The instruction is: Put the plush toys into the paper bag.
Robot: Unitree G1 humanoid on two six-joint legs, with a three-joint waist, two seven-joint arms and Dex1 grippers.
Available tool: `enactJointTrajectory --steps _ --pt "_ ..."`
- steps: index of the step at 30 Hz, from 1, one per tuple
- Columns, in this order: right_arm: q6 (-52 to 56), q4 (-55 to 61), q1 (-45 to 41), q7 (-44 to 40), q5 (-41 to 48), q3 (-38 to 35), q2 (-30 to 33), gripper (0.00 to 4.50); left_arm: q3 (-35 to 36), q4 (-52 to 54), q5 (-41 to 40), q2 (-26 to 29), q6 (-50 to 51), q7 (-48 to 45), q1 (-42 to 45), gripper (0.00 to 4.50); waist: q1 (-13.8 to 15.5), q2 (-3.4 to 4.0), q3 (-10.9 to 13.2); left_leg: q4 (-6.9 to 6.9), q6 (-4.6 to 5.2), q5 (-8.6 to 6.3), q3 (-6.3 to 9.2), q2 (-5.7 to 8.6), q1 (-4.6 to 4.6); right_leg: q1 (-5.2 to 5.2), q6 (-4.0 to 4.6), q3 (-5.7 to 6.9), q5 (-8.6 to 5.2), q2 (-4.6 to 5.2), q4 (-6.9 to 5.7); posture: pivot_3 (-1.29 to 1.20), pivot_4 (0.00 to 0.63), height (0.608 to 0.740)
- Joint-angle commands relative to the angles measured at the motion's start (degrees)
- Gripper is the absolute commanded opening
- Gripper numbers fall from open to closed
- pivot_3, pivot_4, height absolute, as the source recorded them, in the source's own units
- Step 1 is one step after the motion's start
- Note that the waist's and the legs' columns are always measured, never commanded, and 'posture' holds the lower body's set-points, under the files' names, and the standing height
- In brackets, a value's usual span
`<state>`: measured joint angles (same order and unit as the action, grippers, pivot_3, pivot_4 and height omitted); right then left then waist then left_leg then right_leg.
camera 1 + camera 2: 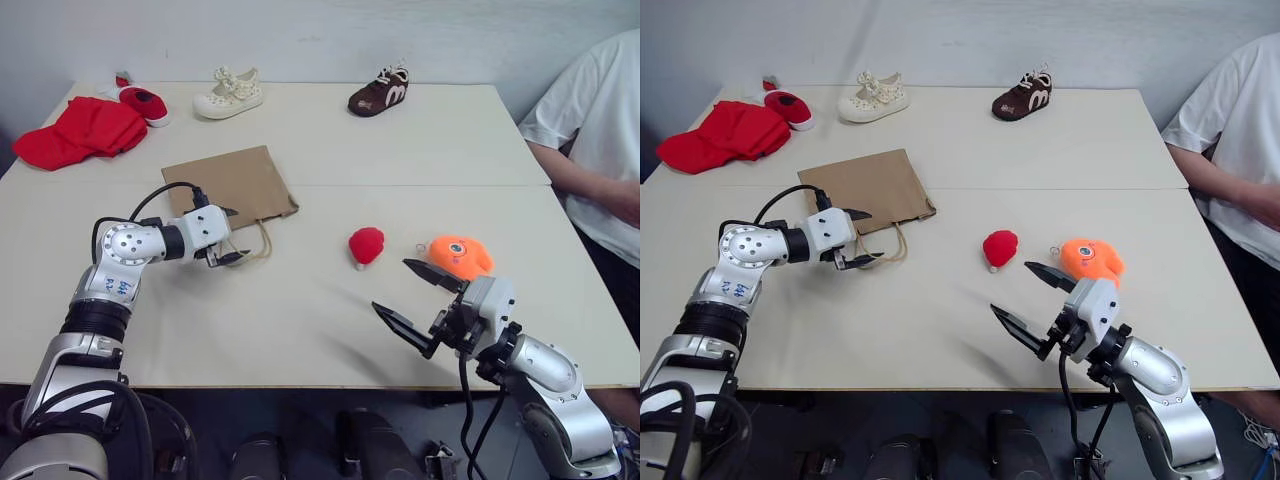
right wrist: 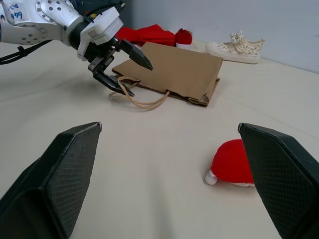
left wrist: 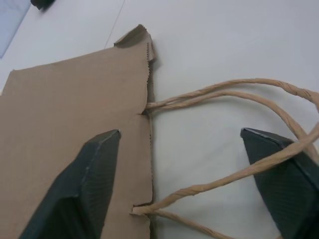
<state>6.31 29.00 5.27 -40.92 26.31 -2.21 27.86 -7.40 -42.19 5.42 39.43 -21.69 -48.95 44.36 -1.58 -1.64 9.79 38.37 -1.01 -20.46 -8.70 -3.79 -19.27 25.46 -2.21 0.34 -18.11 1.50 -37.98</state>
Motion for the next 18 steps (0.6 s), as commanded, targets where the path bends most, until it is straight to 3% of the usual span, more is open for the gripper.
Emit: enactJointTrajectory --steps 1,4,9,11,17,18 --pt "-0.7 2.6 0.6 0.6 0.0 -0.5 -0.2 4.50 0.0 -2.9 0.2 -0.4 -2.9 -1.0 2.2 2.70 0.0 -0.01 0.0 0.00 0.00 0.00 -0.01 0.01 0.00 0.00 -0.01 0.00 0.00 0.01 0.00 0.00 0.150 0.740" --pt "-0.8 2.8 1.1 0.9 -0.4 -0.8 -0.1 4.50 0.4 -3.9 -1.1 -1.1 -3.3 -2.9 2.8 1.69 0.0 -0.01 0.0 -0.01 0.01 0.00 -0.01 0.00 -0.01 0.00 -0.01 0.00 0.00 0.00 0.03 0.00 0.150 0.740" --pt "-0.4 2.7 0.7 0.2 -0.6 -0.7 0.8 4.50 4.4 7.2 -15.3 -3.4 7.4 -16.2 -0.1 0.11 0.0 -0.01 0.0 0.08 0.01 0.00 0.01 0.00 -0.05 0.00 -0.01 0.04 0.00 0.01 0.00 0.00 0.150 0.740" --pt "2.0 3.2 -1.9 0.1 0.9 0.9 0.5 4.50 5.9 19.8 -23.6 -3.5 18.7 -19.2 -3.7 0.05 -0.3 -0.01 0.0 0.19 0.02 -0.01 0.03 -0.02 -0.09 0.00 -0.02 0.03 0.01 0.01 -0.04 0.00 0.150 0.740" --pt "9.2 -0.1 -12.6 -0.5 -0.6 9.7 -1.1 4.50 8.7 40.0 -32.6 -2.9 38.5 -14.5 -11.0 0.05 -0.9 -0.02 0.0 0.61 -0.02 0.00 0.10 -0.05 -0.01 -0.01 -0.02 -0.19 0.01 -0.02 -0.57 0.00 0.150 0.740" --pt "9.6 -2.0 -15.4 -0.6 -1.7 12.0 -2.3 4.13 9.2 42.2 -34.1 -2.7 41.2 -13.9 -12.3 0.00 -1.0 -0.03 0.0 0.65 -0.02 0.04 0.14 -0.02 0.02 -0.02 -0.01 -0.24 0.02 -0.03 -0.67 0.00 0.150 0.740"
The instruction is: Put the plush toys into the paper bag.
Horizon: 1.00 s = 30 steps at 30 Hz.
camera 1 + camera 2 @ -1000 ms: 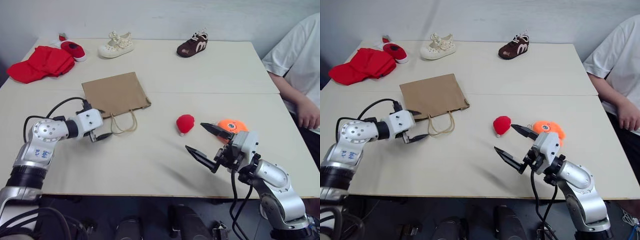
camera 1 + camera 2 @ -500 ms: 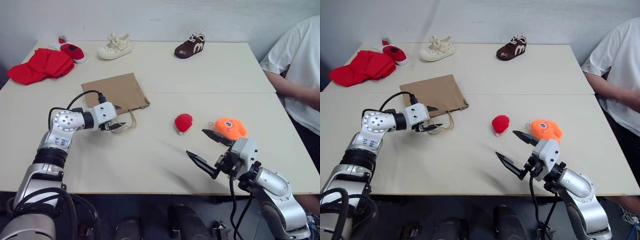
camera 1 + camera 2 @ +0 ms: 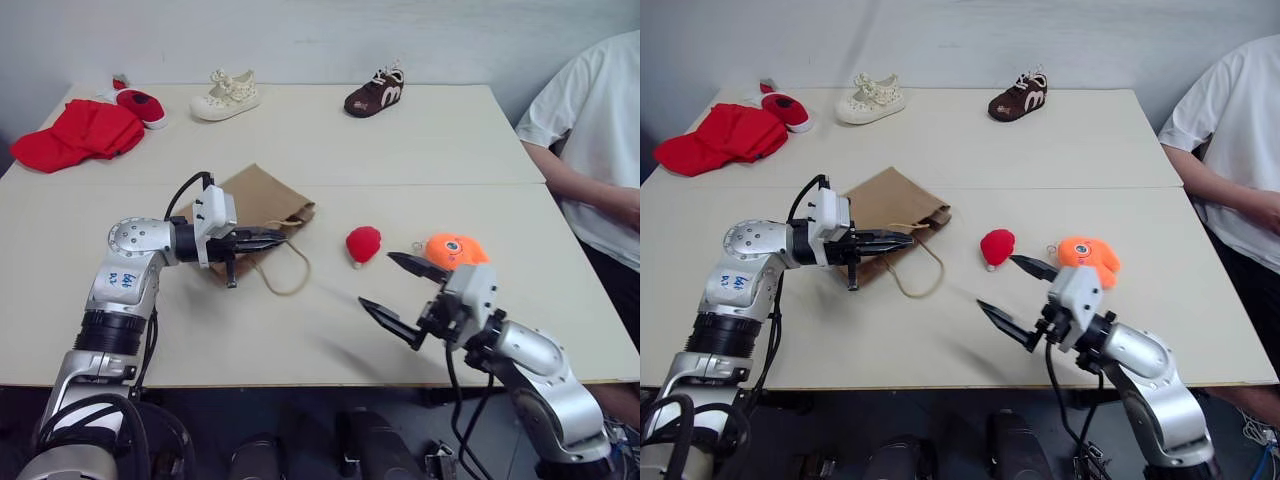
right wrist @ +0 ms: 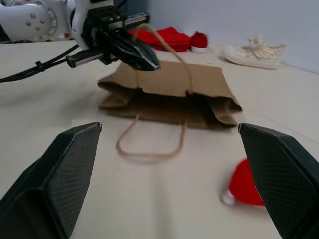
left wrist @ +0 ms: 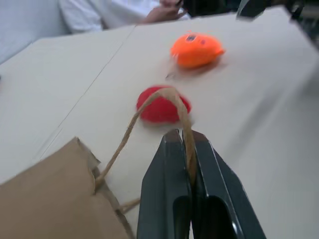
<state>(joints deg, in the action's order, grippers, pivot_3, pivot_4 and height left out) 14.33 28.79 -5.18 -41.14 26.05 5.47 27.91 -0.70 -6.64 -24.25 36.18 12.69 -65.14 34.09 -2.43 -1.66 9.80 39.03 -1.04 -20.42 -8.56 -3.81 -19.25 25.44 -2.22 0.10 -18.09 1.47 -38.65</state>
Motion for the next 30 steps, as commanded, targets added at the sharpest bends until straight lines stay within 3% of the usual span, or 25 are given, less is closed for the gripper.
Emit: enactJointTrajectory --steps 1,6,13,25,30 --pt "2.6 -3.9 -7.7 0.0 -2.9 6.4 -3.5 3.96 3.0 8.8 -6.0 0.8 9.7 2.7 -3.3 0.00 -0.4 -0.01 0.0 0.00 -0.02 0.03 0.00 -0.01 0.04 -0.02 0.04 -0.03 0.03 -0.01 -0.01 0.00 0.150 0.740" --pt "2.9 -16.4 -17.7 2.3 -10.5 13.8 -10.6 2.28 6.7 14.6 -10.3 1.1 17.1 6.7 -7.4 0.00 -0.7 -0.01 0.0 -0.01 -0.05 0.14 0.12 0.01 -0.02 -0.01 0.06 -0.01 0.09 -0.04 -0.02 0.00 0.150 0.740" --pt "-1.1 -33.3 -26.0 6.0 -18.6 17.1 -19.5 0.01 10.2 17.5 -17.6 -0.4 27.0 11.5 -9.8 0.00 -0.8 -0.03 0.0 -0.01 0.07 0.06 0.10 0.01 -0.17 0.04 0.03 0.09 0.11 0.09 0.19 0.00 0.150 0.740" --pt "-12.3 -56.7 -34.7 8.4 -24.8 16.7 -29.6 0.01 14.8 16.9 -27.0 -1.9 36.0 16.8 -7.7 0.00 -1.3 -0.03 0.0 -0.03 0.02 0.04 0.10 -0.01 -0.15 0.04 0.03 0.13 0.10 0.08 0.18 0.00 0.150 0.740" --pt "-15.7 -64.7 -35.5 8.7 -28.8 17.5 -30.7 0.01 16.9 14.5 -28.0 -1.7 36.2 18.0 -5.6 0.00 -2.2 -0.04 0.0 -0.04 0.02 0.04 0.11 -0.01 -0.16 0.04 0.03 0.14 0.10 0.11 0.18 0.00 0.150 0.740"
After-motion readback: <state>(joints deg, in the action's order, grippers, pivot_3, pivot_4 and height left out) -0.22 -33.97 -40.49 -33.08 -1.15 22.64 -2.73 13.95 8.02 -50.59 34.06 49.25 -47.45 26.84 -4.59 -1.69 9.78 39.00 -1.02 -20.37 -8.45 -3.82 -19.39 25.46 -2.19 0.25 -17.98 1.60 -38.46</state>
